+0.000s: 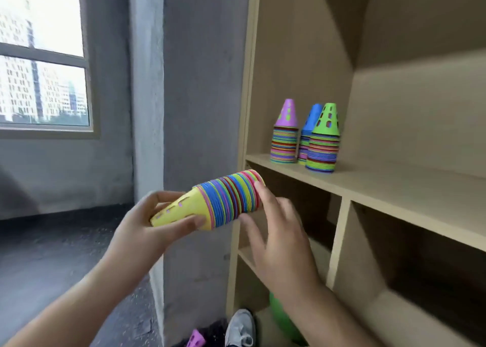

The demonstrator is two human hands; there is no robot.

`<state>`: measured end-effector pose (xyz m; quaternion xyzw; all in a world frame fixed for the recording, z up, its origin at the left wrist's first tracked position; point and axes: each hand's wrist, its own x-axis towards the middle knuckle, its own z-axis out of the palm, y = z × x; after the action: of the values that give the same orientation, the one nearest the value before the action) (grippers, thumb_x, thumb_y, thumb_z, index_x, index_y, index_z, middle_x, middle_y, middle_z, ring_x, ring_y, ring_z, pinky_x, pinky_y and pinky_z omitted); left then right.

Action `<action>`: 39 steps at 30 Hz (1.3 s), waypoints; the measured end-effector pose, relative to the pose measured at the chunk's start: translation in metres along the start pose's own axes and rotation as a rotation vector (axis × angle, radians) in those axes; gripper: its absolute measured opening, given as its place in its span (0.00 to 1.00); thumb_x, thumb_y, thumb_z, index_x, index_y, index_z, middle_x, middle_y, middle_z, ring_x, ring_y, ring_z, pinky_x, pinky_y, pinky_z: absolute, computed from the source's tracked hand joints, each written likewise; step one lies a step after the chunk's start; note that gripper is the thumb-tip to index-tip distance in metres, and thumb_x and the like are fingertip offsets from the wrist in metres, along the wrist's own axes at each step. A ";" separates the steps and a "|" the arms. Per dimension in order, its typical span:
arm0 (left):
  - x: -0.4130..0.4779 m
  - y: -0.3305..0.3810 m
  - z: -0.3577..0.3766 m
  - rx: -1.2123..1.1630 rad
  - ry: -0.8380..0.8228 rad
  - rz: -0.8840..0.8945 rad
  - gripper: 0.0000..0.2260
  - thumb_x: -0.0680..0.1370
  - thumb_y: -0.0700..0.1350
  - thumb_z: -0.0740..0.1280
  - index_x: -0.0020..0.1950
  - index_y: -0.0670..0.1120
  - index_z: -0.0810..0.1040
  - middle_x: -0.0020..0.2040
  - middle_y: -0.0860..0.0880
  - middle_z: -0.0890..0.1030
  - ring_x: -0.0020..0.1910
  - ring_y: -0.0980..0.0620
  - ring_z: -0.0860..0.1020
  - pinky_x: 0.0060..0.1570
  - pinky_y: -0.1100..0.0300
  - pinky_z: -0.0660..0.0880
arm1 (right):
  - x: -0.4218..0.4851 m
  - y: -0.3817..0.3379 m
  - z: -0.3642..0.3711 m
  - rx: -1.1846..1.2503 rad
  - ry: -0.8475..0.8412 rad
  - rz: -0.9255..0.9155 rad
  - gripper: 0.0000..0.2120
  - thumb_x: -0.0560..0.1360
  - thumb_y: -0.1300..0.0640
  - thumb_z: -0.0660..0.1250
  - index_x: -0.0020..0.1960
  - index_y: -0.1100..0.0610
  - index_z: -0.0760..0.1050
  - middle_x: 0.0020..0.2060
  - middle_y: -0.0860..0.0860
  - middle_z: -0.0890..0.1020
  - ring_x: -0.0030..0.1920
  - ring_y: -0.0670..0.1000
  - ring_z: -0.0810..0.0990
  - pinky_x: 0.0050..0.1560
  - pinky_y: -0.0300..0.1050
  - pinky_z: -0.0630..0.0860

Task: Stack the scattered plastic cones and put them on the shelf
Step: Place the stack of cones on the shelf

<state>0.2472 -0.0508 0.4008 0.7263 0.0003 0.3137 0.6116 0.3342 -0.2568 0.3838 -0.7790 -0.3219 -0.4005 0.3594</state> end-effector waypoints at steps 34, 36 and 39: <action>0.234 0.037 0.249 0.236 -0.145 0.228 0.16 0.80 0.53 0.72 0.62 0.45 0.77 0.55 0.50 0.82 0.52 0.54 0.81 0.45 0.67 0.76 | 0.174 0.132 -0.025 -0.647 -0.298 0.766 0.22 0.76 0.38 0.65 0.64 0.51 0.75 0.65 0.54 0.74 0.66 0.57 0.70 0.65 0.52 0.67; 0.221 0.034 0.236 0.257 -0.152 0.278 0.15 0.81 0.52 0.71 0.64 0.47 0.77 0.57 0.52 0.80 0.52 0.57 0.79 0.43 0.73 0.74 | 0.168 0.127 -0.027 -0.662 -0.259 0.712 0.22 0.77 0.40 0.65 0.64 0.52 0.74 0.65 0.54 0.74 0.66 0.57 0.69 0.64 0.51 0.66; 0.191 0.022 0.204 0.325 -0.105 0.386 0.12 0.82 0.50 0.69 0.64 0.49 0.78 0.58 0.53 0.79 0.55 0.58 0.78 0.52 0.62 0.76 | 0.145 0.110 -0.029 -0.640 -0.087 0.437 0.19 0.78 0.44 0.63 0.64 0.53 0.74 0.62 0.54 0.75 0.65 0.58 0.70 0.63 0.53 0.66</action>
<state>0.4856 -0.1644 0.4965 0.8170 -0.1197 0.3823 0.4147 0.4778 -0.3083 0.4872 -0.9181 -0.0223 -0.3613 0.1612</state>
